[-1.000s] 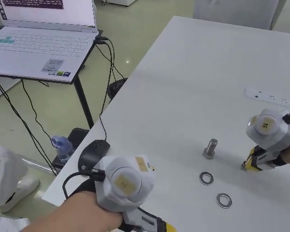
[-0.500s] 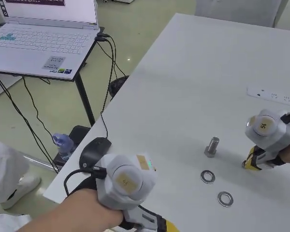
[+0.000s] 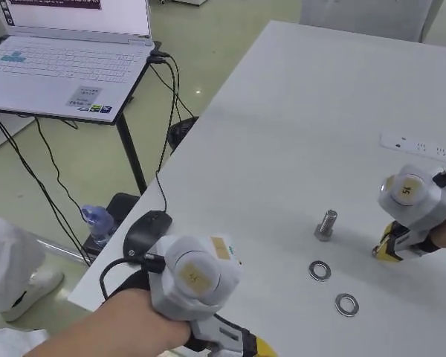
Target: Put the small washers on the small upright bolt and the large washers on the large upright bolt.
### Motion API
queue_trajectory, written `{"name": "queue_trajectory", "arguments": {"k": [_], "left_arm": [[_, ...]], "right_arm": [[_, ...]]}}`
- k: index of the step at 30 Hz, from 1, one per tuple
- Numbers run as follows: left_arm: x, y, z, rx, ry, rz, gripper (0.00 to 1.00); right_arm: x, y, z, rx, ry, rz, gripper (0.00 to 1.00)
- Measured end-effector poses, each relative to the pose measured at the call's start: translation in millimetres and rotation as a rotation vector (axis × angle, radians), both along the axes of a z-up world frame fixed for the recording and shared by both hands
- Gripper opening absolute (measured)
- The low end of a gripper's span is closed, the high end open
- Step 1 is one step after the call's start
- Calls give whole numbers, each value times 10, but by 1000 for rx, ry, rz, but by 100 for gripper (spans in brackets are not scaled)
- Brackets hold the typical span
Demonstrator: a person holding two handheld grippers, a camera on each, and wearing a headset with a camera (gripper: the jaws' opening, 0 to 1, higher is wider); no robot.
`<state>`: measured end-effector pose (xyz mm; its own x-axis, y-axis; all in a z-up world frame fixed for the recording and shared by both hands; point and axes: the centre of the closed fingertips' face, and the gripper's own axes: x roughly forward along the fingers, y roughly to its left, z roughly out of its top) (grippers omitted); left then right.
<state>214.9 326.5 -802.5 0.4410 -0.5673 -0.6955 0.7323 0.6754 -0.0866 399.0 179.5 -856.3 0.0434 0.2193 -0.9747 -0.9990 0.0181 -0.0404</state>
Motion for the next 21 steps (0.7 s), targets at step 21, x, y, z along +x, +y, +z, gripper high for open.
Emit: {"name": "queue_trajectory", "arguments": {"k": [21], "left_arm": [[-3, -7, 133, 1, -29, -2, 79]], "right_arm": [[-180, 283, 360, 82, -21, 87, 23]]}}
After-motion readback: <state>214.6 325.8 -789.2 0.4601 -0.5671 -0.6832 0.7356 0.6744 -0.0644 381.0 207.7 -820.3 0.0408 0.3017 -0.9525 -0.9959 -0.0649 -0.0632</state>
